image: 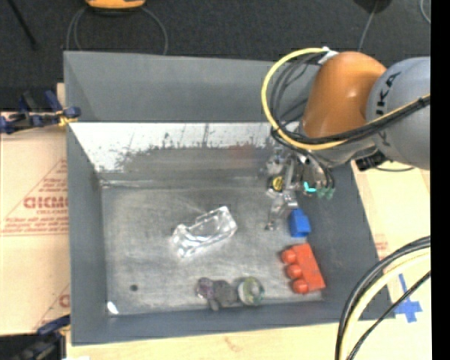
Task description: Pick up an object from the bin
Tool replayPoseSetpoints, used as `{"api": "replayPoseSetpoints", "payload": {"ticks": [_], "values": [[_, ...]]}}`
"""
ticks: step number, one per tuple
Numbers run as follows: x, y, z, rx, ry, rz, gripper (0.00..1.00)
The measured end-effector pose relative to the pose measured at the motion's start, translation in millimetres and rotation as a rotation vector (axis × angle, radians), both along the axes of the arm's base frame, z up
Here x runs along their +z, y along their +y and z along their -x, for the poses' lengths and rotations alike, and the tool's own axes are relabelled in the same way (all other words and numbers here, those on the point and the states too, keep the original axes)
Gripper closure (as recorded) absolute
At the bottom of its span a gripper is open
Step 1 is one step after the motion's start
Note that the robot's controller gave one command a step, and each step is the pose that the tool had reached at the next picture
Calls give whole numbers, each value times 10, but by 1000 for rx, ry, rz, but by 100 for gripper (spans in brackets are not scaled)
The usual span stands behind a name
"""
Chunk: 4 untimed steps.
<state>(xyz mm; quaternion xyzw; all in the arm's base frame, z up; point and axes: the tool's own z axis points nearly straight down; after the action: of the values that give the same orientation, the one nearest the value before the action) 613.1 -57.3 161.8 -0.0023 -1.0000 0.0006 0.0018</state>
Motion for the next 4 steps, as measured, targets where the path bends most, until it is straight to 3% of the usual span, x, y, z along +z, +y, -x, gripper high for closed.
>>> {"api": "replayPoseSetpoints", "payload": {"ticks": [1, 2, 3, 4], "values": [[-797, 815, 6, 167, -11, 0, 0], [-607, 970, 279, 348, -6, -1, 0], [-474, 1220, 368, 528, -7, -2, 0], [-635, 1155, 344, 603, -22, -2, 0]]}}
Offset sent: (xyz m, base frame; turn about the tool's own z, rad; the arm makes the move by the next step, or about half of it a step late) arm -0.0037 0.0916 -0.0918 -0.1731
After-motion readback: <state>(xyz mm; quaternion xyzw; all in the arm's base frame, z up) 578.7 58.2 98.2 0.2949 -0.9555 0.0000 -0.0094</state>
